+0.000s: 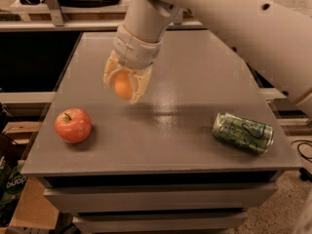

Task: Move orange near apple

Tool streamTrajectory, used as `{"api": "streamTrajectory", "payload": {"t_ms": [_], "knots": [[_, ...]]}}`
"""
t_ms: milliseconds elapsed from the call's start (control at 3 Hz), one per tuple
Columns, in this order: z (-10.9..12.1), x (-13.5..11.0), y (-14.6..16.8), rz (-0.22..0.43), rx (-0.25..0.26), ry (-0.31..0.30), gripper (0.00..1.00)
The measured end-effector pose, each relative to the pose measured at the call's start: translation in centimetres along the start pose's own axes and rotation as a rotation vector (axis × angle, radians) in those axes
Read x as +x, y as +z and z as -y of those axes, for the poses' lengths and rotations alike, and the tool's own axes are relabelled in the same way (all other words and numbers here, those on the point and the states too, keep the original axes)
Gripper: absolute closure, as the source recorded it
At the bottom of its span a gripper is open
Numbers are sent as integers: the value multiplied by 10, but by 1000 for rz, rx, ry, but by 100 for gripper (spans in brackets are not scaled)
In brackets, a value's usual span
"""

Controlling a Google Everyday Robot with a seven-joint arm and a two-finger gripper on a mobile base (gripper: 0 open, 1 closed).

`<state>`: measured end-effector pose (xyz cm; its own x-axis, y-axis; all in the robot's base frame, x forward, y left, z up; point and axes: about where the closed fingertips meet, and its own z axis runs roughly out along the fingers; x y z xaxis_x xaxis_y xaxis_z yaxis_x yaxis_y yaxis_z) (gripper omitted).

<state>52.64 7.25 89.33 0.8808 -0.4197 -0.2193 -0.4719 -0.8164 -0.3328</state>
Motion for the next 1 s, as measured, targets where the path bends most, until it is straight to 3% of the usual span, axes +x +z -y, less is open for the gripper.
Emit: {"api": "streamTrajectory", "payload": {"t_ms": [667,1000], "knots": [[32,-34,47,74,-33,-73,100],[39,-40,63,95,-37,-85,100]]}}
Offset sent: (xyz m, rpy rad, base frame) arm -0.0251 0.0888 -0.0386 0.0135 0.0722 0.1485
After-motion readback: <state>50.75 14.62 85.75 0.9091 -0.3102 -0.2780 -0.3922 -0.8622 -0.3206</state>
